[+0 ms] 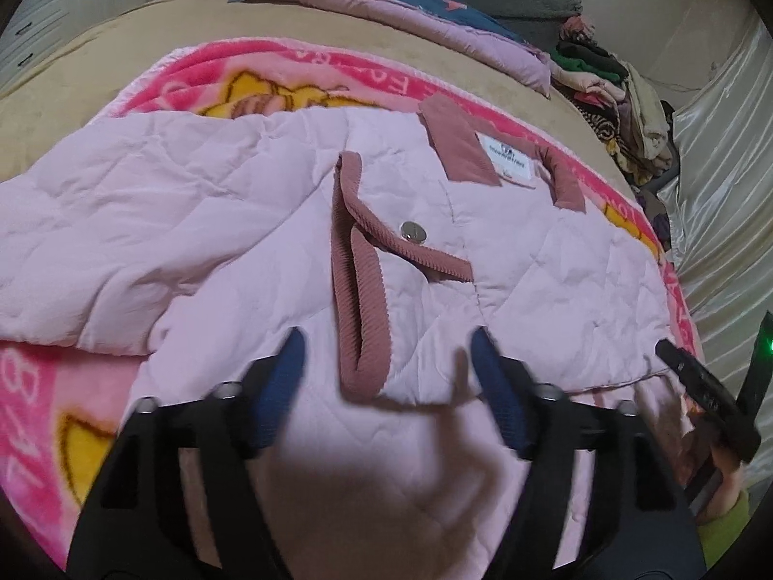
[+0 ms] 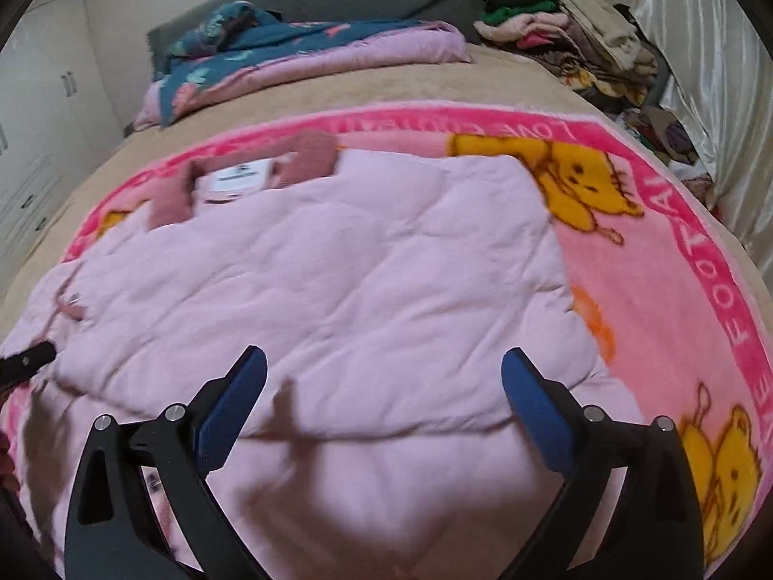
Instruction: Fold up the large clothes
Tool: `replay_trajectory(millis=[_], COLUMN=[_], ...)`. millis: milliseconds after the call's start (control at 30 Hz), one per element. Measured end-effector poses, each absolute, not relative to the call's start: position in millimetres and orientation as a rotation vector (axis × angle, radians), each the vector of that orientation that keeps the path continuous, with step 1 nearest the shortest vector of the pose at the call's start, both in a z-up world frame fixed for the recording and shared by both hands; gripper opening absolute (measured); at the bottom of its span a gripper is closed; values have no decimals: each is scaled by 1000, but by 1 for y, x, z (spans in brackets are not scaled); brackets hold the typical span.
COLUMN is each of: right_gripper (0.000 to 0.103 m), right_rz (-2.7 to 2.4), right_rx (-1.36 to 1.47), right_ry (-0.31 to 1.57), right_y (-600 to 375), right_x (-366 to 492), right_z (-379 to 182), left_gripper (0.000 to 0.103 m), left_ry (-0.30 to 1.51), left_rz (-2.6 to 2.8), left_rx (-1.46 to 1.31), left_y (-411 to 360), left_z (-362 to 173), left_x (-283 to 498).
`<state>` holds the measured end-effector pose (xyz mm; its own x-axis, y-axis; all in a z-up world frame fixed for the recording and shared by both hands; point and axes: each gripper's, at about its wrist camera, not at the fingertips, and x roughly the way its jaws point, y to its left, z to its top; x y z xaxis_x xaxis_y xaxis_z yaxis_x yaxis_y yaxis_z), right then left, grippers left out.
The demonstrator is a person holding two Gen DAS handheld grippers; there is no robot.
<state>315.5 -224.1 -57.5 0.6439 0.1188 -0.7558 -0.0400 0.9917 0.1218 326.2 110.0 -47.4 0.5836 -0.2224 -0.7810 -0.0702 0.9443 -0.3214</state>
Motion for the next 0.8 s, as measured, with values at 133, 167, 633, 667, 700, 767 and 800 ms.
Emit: replay_trajectory(millis=[133,167,633,667,700,767,800], right_gripper=[98,98,99,99,99,99,99], right_rz=[119,124,239,253,264,275,287], right_rx=[91,91,60,61,61,59,59], right_ry=[852,851,814,814,813,808,806], right_y=[-207,-201,-131,-125,-119,-109,-103], right_x=[305,303,284,283,283,282,282], right_z=[-47,-45,-17,-14,-12,-8,-6], left_gripper=[91,93,94,94,94,94,94], left_ry=[921,911,864,861,859,862,867], left_rz=[-60,-48,104,122,134,169,188], left_rx=[-322,-313,-331,-342,-350,-361,-366], left_y=[115,118,176,184,189,202,208], left_z=[-33,-29,-5,-4,-4,-5,-5], left_x=[316,312,283,281,279,277,277])
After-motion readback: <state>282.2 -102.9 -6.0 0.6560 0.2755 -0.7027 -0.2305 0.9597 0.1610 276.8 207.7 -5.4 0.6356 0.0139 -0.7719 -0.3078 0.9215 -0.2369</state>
